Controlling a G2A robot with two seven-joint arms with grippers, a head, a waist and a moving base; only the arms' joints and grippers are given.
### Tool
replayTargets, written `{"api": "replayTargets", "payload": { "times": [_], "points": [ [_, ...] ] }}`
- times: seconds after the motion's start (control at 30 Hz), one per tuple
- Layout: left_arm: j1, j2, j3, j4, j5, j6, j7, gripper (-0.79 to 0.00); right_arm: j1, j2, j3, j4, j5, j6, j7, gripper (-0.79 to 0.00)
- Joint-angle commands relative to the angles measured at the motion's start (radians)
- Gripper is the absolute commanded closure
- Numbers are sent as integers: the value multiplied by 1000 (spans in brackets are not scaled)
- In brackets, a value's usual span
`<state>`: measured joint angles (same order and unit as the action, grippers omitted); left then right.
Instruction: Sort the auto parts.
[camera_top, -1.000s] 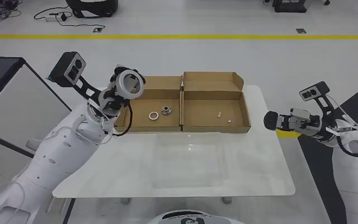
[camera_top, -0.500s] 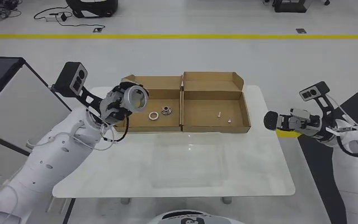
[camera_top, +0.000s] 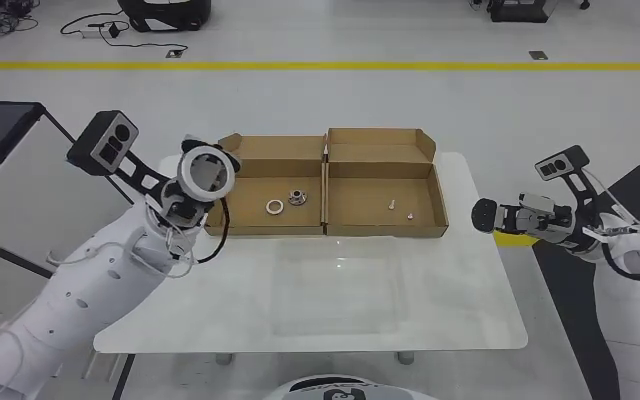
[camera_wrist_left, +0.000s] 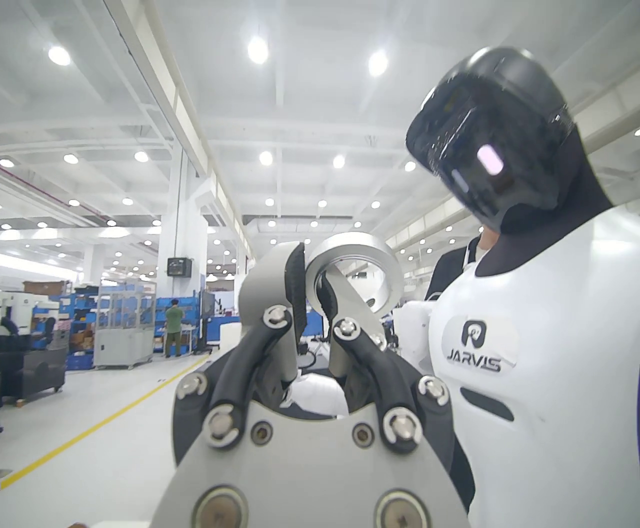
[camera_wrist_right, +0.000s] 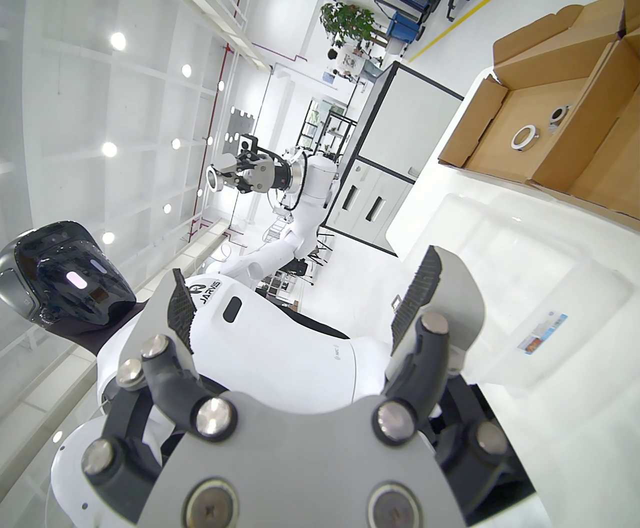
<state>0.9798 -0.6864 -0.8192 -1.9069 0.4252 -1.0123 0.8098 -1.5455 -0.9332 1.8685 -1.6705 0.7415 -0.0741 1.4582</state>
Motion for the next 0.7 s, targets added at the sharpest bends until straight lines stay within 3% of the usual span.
{"api": "replayTargets", "payload": {
  "times": [0.0,0.27,0.5,0.67],
  "points": [
    [0,4,-12,-19,-60,0,-2,0,0,0,0,0,0,0,0,-785],
    [10,24,-13,-6,-19,0,-5,0,0,0,0,0,0,0,0,-785],
    [-10,47,36,36,75,0,-53,0,0,0,0,0,0,0,0,-785],
    [-32,58,71,26,72,0,-18,0,0,0,0,0,0,0,0,-785]
  ]
}}
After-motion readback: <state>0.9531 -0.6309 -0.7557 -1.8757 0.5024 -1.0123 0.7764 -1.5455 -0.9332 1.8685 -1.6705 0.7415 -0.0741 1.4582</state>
